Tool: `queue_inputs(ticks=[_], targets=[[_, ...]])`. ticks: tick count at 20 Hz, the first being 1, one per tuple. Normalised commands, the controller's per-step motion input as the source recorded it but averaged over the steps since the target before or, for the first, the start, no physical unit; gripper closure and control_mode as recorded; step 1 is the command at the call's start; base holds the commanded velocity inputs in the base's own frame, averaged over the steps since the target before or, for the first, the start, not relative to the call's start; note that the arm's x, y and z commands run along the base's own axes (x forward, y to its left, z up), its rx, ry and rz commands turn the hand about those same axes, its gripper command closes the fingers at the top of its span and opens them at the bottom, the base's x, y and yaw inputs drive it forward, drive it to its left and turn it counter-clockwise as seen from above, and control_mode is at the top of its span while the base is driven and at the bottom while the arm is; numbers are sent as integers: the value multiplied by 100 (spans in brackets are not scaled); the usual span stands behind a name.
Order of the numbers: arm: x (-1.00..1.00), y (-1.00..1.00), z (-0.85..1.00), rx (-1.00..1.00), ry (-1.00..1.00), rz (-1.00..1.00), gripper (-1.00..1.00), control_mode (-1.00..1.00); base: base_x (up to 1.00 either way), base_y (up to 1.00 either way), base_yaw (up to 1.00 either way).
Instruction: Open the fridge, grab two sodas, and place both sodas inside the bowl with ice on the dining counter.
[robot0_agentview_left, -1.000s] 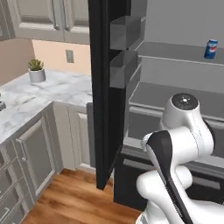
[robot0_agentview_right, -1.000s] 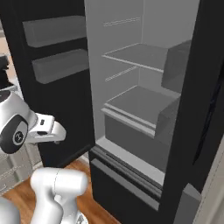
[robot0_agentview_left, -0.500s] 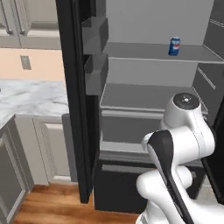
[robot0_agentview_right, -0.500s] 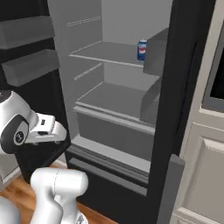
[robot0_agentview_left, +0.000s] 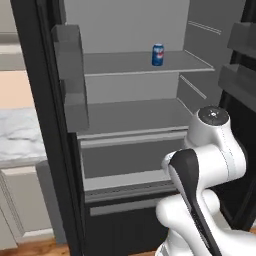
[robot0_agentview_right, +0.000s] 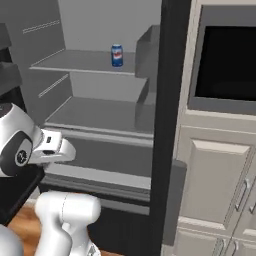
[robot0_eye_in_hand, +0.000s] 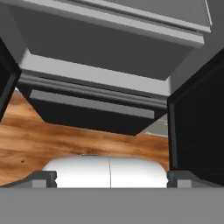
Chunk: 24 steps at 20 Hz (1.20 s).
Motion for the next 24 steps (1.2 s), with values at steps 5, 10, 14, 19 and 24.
queue_inputs(ticks=[5,10,14,19,24], targets=[[0,0,0,0,0,0,-100,100,66,27,-38],[0,0,0,0,0,0,-100,100,45,47,-23],[0,0,0,0,0,0,-100,100,65,11,-12],[0,0,0,0,0,0,-100,100,72,0,3],[26,0,12,-5,-30,9,-100,-100,0,0,0]])
